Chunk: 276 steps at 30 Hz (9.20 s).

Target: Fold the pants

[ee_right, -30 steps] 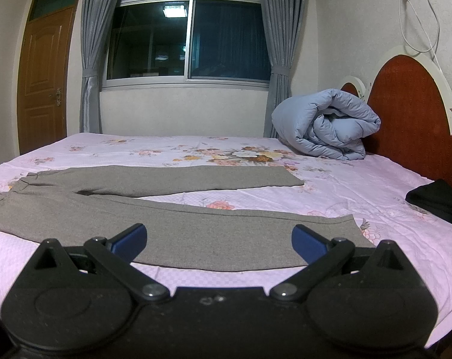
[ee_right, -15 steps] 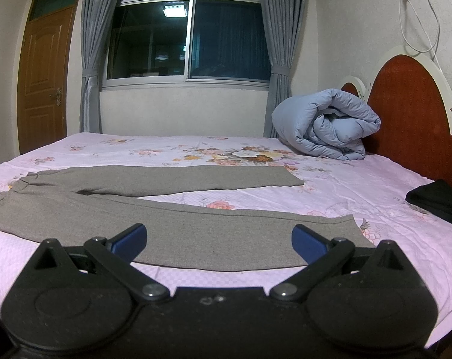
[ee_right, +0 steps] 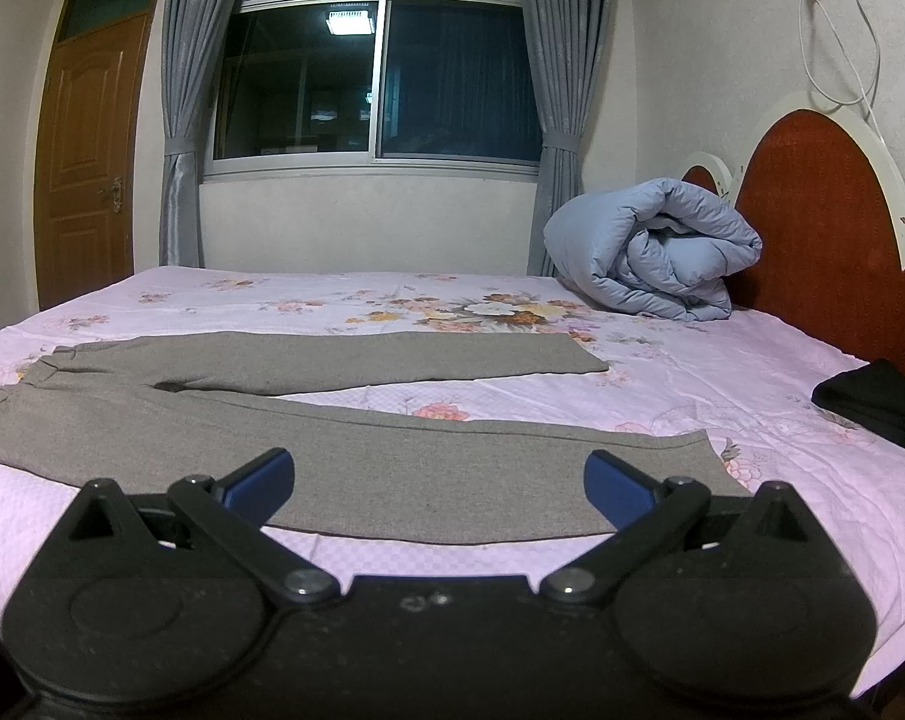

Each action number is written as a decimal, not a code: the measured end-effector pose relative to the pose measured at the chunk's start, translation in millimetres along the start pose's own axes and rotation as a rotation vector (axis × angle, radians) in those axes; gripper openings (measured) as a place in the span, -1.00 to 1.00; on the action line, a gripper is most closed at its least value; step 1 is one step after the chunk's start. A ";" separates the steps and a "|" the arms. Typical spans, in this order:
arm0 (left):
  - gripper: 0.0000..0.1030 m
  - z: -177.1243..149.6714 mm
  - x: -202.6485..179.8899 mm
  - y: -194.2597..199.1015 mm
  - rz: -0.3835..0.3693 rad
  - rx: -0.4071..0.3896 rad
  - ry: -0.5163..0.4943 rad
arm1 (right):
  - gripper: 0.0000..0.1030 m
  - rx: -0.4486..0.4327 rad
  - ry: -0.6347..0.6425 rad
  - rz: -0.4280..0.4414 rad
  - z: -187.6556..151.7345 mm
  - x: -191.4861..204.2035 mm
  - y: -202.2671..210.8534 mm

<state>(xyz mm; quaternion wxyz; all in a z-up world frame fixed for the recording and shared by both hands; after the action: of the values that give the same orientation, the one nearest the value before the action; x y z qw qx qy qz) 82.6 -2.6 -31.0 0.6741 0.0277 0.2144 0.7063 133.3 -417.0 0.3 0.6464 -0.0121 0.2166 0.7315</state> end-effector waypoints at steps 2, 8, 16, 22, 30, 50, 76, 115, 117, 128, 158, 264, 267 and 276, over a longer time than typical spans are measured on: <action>1.00 -0.1 -0.2 0.1 -0.001 0.000 0.001 | 0.89 0.000 0.000 0.000 0.0 -0.1 -0.1; 1.00 -0.1 4.8 -1.6 0.007 0.000 0.014 | 0.89 0.001 -0.001 0.000 0.6 0.5 0.7; 1.00 4.3 22.4 -4.1 0.060 0.014 0.061 | 0.89 0.010 -0.028 0.013 -5.5 -4.3 -3.6; 1.00 32.1 60.1 -42.1 0.074 0.065 0.061 | 0.89 -0.008 -0.062 0.021 10.2 -20.6 -18.2; 1.00 117.9 170.7 -148.6 0.238 0.056 0.149 | 0.89 -0.001 -0.074 0.052 63.0 -18.4 -91.0; 0.23 117.8 296.6 -453.4 0.146 0.367 0.217 | 0.89 0.139 -0.005 0.167 94.6 71.0 -339.8; -0.67 188.3 261.8 -334.4 -0.134 0.023 0.355 | 0.27 0.064 0.247 0.556 130.8 111.2 -469.5; -0.13 26.0 270.8 -131.7 -0.032 0.266 0.578 | -1.00 0.214 0.644 0.652 -4.0 140.4 -171.5; -0.13 12.1 259.8 -115.4 -0.014 0.263 0.647 | -1.00 0.203 0.538 0.624 -6.4 138.1 -177.1; -1.00 45.0 248.2 -144.8 0.057 0.229 0.746 | -1.00 0.210 0.420 0.621 -6.5 131.2 -169.8; 0.11 46.1 244.3 -145.7 0.105 0.262 0.771 | -1.00 0.193 0.378 0.603 3.5 129.2 -165.3; 0.84 35.9 87.4 -138.7 0.250 0.137 0.325 | 0.63 0.183 -0.699 0.074 -41.4 -140.8 -174.7; 0.84 9.9 65.9 -167.0 0.296 0.247 0.249 | 0.52 0.210 -0.794 0.067 -57.2 -172.4 -199.1; 0.84 -3.6 70.9 -187.4 0.343 0.222 0.210 | -0.43 0.266 -0.880 0.069 -83.3 -218.2 -271.4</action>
<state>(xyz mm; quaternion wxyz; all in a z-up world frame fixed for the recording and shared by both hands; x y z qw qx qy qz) 251.3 64.7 -115.7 0.5110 0.0642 0.3517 0.7817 405.4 -630.7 -92.0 0.6480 0.3900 0.0139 0.6541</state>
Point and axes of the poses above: each gripper's, at about its wrist camera, not at the fingertips, and y roughly against the way its jaws point, x to its left, z to its top, the point moved 9 cm from there along -y, roughly the way its jaws point, and after that the axes turned 14 degrees about y, right-handed, at the moved point
